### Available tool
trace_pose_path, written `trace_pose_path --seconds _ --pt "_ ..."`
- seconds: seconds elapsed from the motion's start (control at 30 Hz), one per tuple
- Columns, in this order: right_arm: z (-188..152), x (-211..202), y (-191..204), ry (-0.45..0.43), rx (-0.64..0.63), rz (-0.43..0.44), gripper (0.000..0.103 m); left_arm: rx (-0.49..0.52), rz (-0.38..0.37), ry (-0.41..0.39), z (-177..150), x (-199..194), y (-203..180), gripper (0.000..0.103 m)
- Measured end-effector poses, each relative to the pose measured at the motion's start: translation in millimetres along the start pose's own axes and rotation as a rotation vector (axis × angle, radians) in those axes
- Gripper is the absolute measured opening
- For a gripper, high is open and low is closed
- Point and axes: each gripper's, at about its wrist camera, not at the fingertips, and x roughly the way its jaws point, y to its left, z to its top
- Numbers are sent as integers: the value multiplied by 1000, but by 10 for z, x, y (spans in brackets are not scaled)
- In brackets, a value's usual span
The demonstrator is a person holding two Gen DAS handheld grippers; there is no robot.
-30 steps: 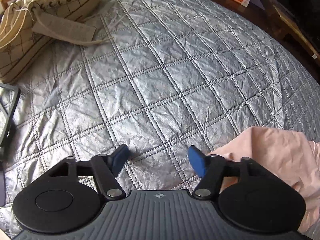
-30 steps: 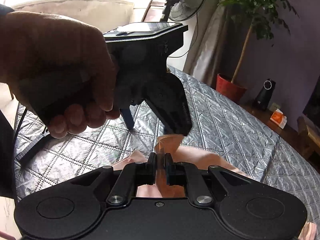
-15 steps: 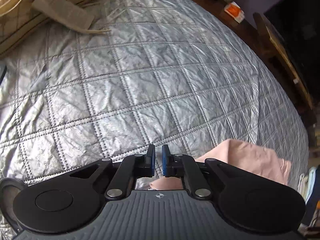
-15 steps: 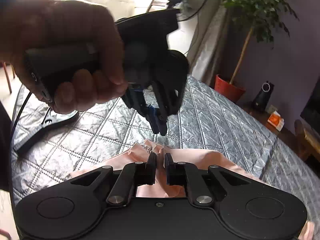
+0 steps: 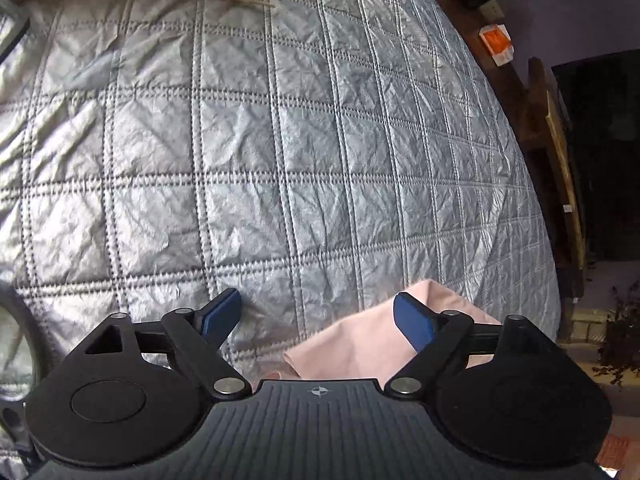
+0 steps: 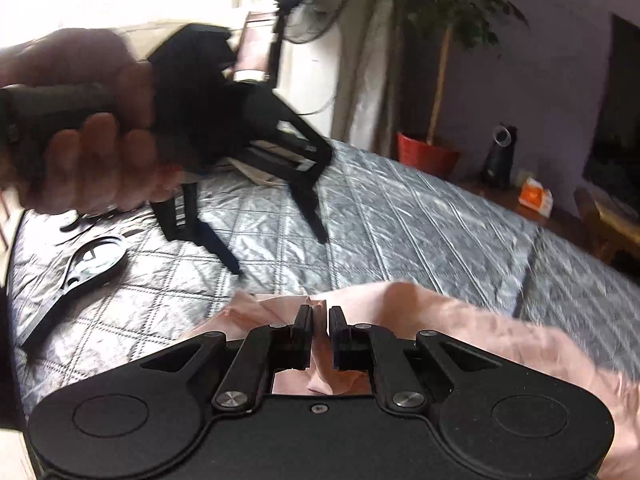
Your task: Fold clothes
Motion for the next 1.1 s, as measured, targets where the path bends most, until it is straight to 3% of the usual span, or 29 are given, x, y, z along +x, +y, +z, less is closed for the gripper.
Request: trace_pose_path --seconds 0.4,0.57,0.6,0.67,0.7,0.8,0.93,1.1 --pt "88 24 -203 -87 172 4 7 18 -196 92 -138 -113 -203 92" --pt "88 5 -301 -77 191 0 8 33 -144 97 -153 -24 -228 92" --pt "93 2 -315 -59 181 29 16 15 -148 90 -133 -34 -197 92" --pt "69 -27 -342 -45 180 85 55 -8 -156 77 -102 -73 -145 92" --pt "55 -51 -342 -53 178 75 60 -8 -157 71 -98 -85 -142 92" --pt "61 -78 -326 -62 167 148 59 -4 -155 68 -102 -79 -149 92" --pt "73 -121 -80 -71 7 225 58 -11 -162 88 -121 -61 -141 92" --pt "30 113 163 15 -131 153 55 8 -150 82 -142 -65 -180 92"
